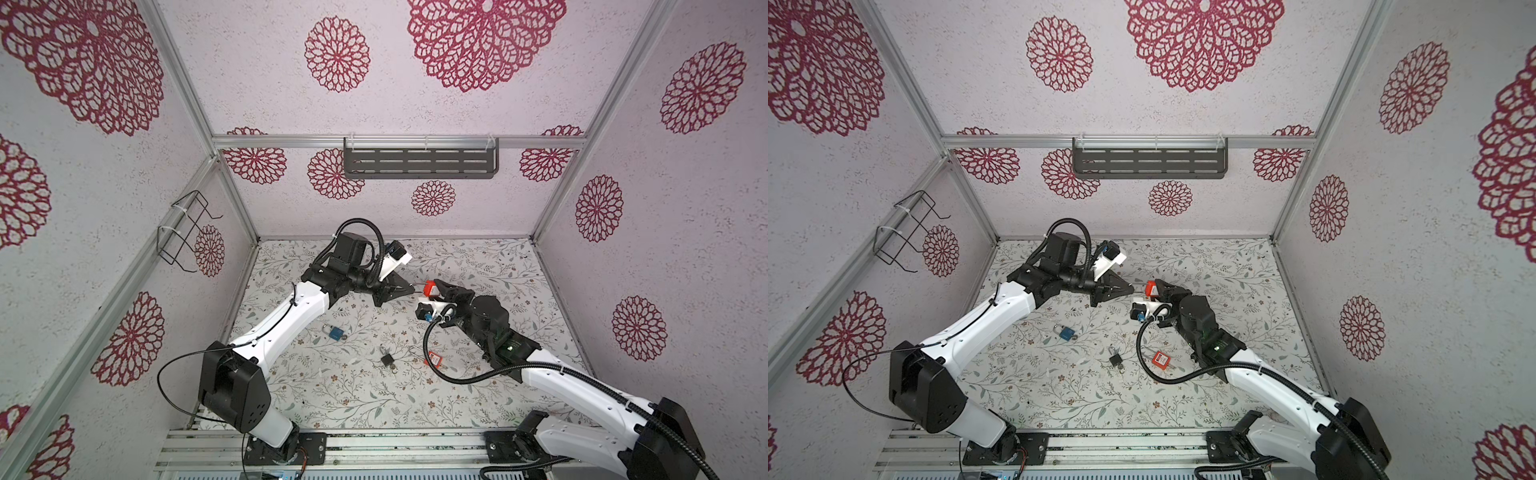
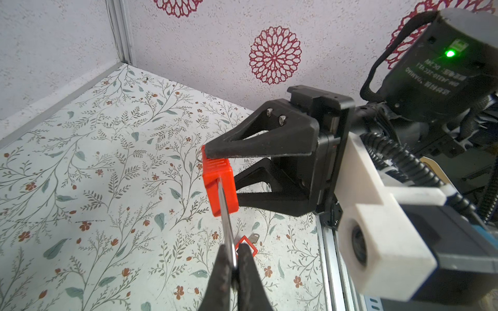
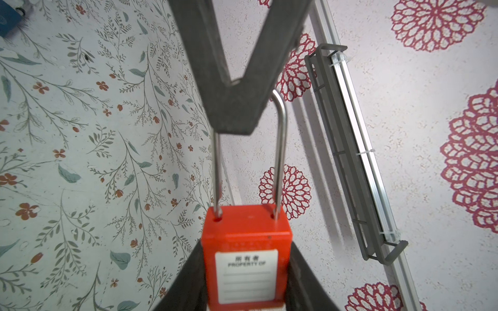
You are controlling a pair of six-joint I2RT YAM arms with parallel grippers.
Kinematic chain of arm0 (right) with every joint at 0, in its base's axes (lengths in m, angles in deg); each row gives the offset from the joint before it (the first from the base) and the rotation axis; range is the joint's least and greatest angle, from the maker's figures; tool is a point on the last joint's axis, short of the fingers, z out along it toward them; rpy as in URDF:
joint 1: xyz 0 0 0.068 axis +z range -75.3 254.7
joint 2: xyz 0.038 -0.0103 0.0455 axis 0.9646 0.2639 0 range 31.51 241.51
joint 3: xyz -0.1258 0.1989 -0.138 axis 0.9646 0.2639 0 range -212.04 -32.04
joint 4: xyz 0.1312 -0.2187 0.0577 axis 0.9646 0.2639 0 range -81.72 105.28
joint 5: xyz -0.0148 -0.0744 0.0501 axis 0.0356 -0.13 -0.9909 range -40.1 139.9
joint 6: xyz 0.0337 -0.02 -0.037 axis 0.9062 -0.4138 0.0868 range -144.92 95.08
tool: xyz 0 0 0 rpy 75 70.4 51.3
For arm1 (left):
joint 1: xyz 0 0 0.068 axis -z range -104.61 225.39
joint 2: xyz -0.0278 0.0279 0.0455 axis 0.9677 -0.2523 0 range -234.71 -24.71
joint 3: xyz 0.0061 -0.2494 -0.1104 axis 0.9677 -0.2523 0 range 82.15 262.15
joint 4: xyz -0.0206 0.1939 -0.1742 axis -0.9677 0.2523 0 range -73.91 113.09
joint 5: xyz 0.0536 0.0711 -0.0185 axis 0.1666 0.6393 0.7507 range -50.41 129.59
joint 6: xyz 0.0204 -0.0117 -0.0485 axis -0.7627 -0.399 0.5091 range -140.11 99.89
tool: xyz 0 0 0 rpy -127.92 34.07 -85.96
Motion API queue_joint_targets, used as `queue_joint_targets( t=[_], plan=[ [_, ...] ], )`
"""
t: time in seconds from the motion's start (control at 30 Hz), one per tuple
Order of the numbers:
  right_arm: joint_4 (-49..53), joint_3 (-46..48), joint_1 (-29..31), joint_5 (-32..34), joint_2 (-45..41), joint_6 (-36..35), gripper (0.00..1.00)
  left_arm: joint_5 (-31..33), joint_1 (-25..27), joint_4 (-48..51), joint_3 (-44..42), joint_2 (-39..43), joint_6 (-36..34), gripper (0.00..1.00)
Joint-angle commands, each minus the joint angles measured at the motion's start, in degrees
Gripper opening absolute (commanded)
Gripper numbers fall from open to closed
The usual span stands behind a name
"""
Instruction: Lock with the key
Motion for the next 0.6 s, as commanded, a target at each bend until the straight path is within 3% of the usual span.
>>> queue_joint_targets(
  t=[0.0,0.57],
  plan=[
    [-8.36,-0.95,0.79,-0.60,-0.21,-1.11,0.21,-5.63,2.47,0.07,0.74,-1.26,0.80,0.00],
    [-10.22,-1.40,0.81,-3.47,-0.20,-0.08,0.20,-1.32,3.57,-0.40,3.35,-4.17,-0.25,0.00]
  ],
)
